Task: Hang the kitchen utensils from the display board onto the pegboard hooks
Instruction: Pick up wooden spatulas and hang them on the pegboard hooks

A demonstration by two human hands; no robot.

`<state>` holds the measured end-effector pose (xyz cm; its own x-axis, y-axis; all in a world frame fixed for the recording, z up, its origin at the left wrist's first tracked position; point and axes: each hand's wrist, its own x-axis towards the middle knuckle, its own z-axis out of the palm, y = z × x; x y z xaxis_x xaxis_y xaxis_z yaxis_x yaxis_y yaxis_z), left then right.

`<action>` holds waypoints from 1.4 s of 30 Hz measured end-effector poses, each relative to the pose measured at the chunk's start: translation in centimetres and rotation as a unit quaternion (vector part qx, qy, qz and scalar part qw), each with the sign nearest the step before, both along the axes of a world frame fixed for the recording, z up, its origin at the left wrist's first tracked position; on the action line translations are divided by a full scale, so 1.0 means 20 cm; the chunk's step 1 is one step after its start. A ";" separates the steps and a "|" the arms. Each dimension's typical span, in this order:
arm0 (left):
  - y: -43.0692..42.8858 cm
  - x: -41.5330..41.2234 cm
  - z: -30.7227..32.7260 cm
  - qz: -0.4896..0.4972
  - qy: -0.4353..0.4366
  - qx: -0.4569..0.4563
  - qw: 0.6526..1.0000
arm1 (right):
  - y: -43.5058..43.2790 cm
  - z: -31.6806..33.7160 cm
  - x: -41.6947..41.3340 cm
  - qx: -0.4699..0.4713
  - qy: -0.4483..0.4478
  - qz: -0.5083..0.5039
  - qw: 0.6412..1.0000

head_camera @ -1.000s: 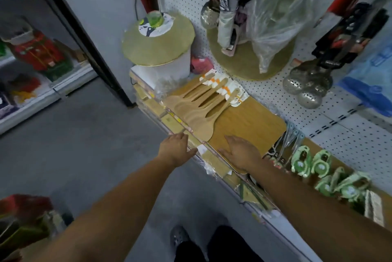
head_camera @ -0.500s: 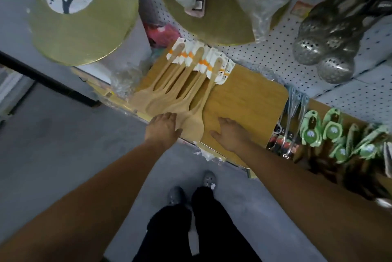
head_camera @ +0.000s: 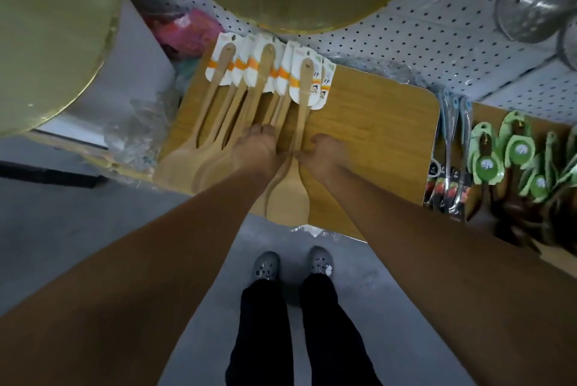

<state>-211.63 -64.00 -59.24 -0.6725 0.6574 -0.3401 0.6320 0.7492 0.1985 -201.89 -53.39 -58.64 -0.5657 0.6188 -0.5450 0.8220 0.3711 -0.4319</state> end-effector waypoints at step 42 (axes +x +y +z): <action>-0.46 0.27 0.52 0.133 -0.400 0.171 0.890 | -0.30 0.54 0.83 -0.304 0.188 -0.390 0.848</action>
<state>-206.29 -73.25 -48.91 -0.4519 0.6684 -0.5908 -0.0056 0.6601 0.7512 -185.24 -59.45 -47.78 -0.3175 0.5548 -0.7690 0.4762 -0.6080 -0.6352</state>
